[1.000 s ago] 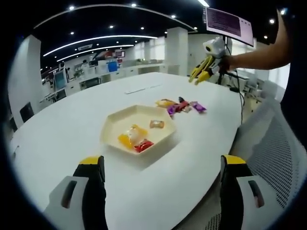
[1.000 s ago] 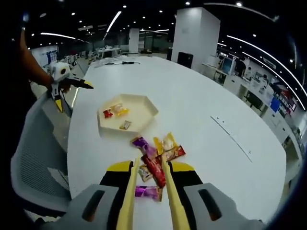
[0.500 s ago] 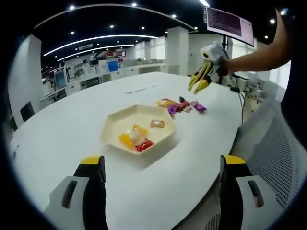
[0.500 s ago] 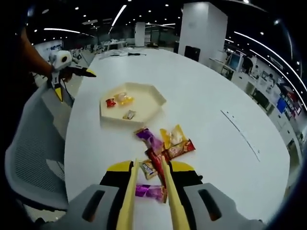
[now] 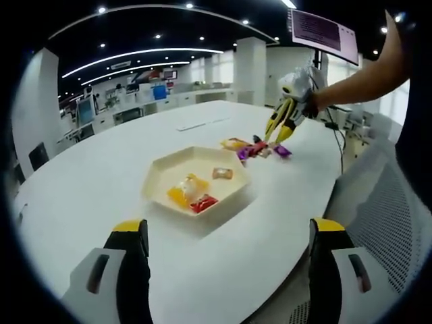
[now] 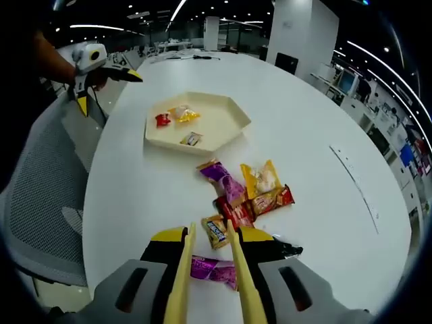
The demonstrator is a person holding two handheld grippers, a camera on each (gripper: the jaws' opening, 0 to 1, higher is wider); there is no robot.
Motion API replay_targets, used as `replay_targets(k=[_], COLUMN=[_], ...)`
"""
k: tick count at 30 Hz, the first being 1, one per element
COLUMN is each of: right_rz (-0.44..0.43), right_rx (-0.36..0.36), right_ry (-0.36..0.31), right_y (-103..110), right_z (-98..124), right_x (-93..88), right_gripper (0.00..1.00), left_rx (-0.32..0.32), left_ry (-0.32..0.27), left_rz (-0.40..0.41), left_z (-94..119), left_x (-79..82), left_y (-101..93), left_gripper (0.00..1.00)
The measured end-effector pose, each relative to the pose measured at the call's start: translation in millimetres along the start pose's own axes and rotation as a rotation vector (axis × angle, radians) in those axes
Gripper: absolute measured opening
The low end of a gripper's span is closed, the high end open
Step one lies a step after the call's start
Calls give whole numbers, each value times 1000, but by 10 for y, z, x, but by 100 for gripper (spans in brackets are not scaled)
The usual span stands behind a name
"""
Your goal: Place the target food into the container with the food tongs after gripping and lifting it, then release it inside without dropping or visibly crushing the food.
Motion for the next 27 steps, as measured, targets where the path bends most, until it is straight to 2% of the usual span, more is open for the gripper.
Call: replay_targets(k=[11, 16, 26, 27], right_rz=[-13, -50, -19, -4], right_rx=[14, 46, 52, 44], right_ry=[42, 50, 63, 80], right_y=[-11, 48, 60, 55], right_z=[-166, -169, -230, -244], right_x=[-86, -93, -109, -138], right_gripper=[28, 28, 28, 26], left_rx=[4, 8, 6, 7], left_ry=[2, -2, 3, -3], left_rz=[6, 6, 13, 16], left_z=[0, 0, -1, -2], left_x=[-5, 1, -2, 4], left_y=[9, 15, 11, 13], left_gripper=[95, 95, 95, 95])
Point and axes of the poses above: the point that each gripper's makers call its tool centre point, and the gripper's own axes: z roughly backward along the fingers, y roughly to its left, x roughly out of its top, the point moved 7 cm from there along z, roughly backward along the fingers, and after that the axes turned 12 degrees about -y, right-handed, at the moved point
